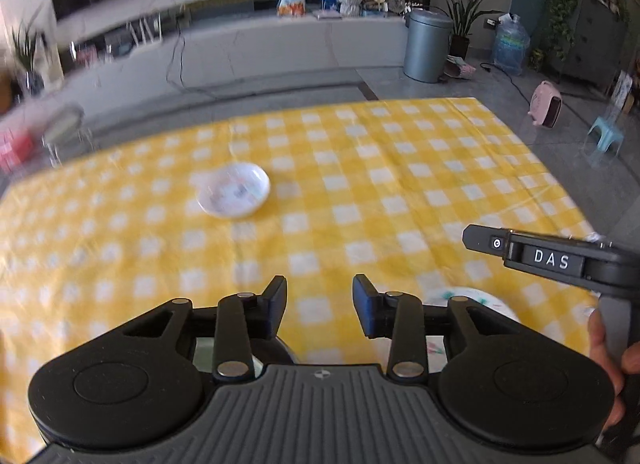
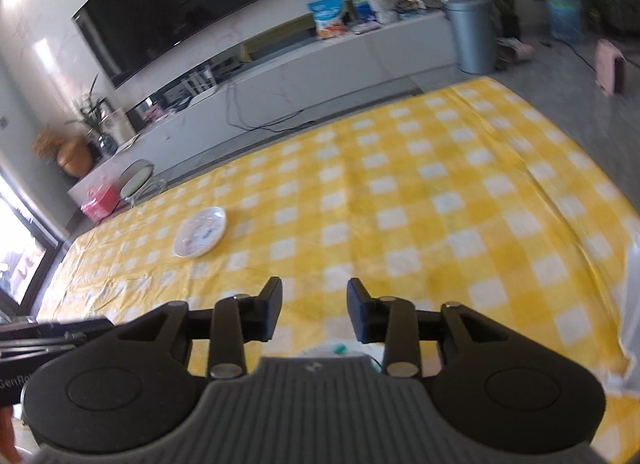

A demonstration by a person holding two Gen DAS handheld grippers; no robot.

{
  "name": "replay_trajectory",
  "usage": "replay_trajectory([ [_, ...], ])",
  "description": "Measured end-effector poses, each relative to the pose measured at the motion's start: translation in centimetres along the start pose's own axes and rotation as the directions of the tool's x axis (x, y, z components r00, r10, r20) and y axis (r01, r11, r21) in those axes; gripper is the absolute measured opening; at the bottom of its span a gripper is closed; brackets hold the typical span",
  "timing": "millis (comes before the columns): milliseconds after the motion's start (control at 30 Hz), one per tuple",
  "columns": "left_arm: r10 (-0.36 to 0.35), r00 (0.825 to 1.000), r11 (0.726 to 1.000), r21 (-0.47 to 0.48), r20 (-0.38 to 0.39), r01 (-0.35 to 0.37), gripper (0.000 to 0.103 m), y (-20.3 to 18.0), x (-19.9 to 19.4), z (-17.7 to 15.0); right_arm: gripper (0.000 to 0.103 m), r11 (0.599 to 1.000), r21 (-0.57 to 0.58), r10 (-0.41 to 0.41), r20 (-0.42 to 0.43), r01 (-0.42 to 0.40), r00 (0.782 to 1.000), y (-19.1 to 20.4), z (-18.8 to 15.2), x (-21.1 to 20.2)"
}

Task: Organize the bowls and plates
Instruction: 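Move both tools over to the small white sticker plate, then close the left tool on the sticker plate rim while the right tool grips it too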

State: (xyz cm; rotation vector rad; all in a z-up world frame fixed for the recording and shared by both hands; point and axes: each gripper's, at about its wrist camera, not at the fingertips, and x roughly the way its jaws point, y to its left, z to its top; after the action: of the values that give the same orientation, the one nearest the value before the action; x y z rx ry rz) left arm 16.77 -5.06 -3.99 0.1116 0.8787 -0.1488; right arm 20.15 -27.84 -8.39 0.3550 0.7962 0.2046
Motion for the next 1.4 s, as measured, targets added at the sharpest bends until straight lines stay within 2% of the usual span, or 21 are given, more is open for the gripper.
replay_trajectory([
  [167,-0.027,1.0,1.0,-0.007,0.007,0.027,0.046,2.7,1.1,2.1,0.042,0.999,-0.025,0.02,-0.006,-0.02,1.0,1.2,1.5,1.9],
  [367,-0.034,0.999,0.998,-0.057,0.006,0.034,0.047,6.6,3.9,4.7,0.042,0.997,0.039,0.062,-0.032,-0.061,0.998,2.4,3.1,5.2],
  [633,-0.078,0.996,0.983,-0.171,-0.041,0.069,0.047,12.5,9.1,7.1,0.041,0.992,0.082,0.111,-0.128,-0.101,0.986,4.9,4.5,11.0],
  [733,-0.096,0.993,0.976,-0.204,-0.064,0.081,0.041,14.5,11.2,7.5,0.036,0.99,0.091,0.127,-0.179,-0.112,0.976,6.3,5.0,13.7],
  [867,-0.125,0.989,0.966,-0.237,-0.08,0.103,0.04,16.3,13.9,7.7,0.035,0.989,0.086,0.139,-0.212,-0.123,0.967,8.7,5.9,17.1],
  [1067,-0.141,0.983,0.952,-0.288,-0.119,0.102,0.033,17.8,17.6,7.3,0.033,0.996,0.053,0.087,-0.276,-0.076,0.957,10.9,6.3,21.9],
  [1200,-0.162,0.98,0.94,-0.32,-0.116,0.118,0.031,18.4,18.7,6.8,0.025,0.996,0.063,0.079,-0.298,-0.063,0.951,11.1,6.2,23.7],
  [1267,-0.166,0.978,0.936,-0.331,-0.124,0.117,0.024,18.5,19.2,6.6,0.021,0.994,0.086,0.088,-0.305,-0.065,0.948,10.7,6.1,24.1],
  [1400,-0.171,0.978,0.942,-0.31,-0.123,0.126,0.019,17.9,19.5,6.8,0.011,0.993,0.112,0.08,-0.311,-0.047,0.947,10.1,6.0,24.5],
])
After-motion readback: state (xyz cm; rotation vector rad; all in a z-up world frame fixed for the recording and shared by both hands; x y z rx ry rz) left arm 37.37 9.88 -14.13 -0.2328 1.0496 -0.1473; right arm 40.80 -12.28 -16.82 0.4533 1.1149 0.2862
